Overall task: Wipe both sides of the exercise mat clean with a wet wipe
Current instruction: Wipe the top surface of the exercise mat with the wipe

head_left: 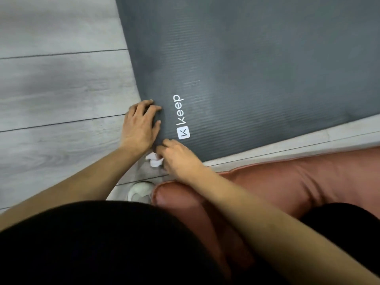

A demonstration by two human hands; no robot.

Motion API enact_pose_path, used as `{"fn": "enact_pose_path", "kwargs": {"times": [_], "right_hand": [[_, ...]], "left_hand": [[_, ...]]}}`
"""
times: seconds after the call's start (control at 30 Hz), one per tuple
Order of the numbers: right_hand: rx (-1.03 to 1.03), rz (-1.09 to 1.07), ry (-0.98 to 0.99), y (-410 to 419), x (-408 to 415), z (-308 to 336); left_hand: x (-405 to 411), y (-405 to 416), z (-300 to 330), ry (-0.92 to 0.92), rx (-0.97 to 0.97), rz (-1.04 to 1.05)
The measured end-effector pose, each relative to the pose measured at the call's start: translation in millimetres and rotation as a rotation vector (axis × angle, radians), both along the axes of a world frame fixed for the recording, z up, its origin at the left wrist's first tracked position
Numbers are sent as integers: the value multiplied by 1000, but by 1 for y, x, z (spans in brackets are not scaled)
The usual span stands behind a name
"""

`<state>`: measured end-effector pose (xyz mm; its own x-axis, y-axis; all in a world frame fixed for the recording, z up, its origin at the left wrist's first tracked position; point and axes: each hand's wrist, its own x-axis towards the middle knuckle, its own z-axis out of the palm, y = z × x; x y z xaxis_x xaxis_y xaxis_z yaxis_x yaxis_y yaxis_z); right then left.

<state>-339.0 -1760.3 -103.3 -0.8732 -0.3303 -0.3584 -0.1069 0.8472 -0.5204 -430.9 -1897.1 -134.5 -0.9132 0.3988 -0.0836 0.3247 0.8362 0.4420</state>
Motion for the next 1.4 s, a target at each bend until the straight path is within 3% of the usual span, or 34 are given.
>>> {"fn": "enact_pose_path", "kwargs": {"times": [0.1,0.2,0.27,0.3,0.37,0.43,0.53,0.67,0.87,1.1,1.2,1.4], "right_hand": [[113,-5,88,63,-11,-4],[271,-458,189,134,-11,-8],[297,-760,173,137,-10,-8],[279,-813,197,120,-10,-9],[170,-654,256,68,-9,-18],[75,-322,276,23,-5,-25],[20,-21,336,20,-35,-29],[102,-152,446,22,-125,-29],[202,-386,352,4,-206,-31],[34,-30,460,-1,-112,-33],[64,74,529,4,-151,-37],[154,-85,559,3,-265,-41]], "left_hand": [[-3,-8,2,-20,12,5],[-1,-14,3,-28,-5,115],[4,-15,3,-13,-29,222],[7,-14,3,-9,-27,264],[15,-10,1,-6,-5,325],[21,-10,0,-11,5,379],[25,-15,0,-21,6,418],[24,-21,3,-59,-7,393],[20,-22,3,-91,-39,312],[23,-15,-1,-53,-73,372],[26,-8,-2,-36,-51,359],[22,-2,3,-77,-30,333]]}}
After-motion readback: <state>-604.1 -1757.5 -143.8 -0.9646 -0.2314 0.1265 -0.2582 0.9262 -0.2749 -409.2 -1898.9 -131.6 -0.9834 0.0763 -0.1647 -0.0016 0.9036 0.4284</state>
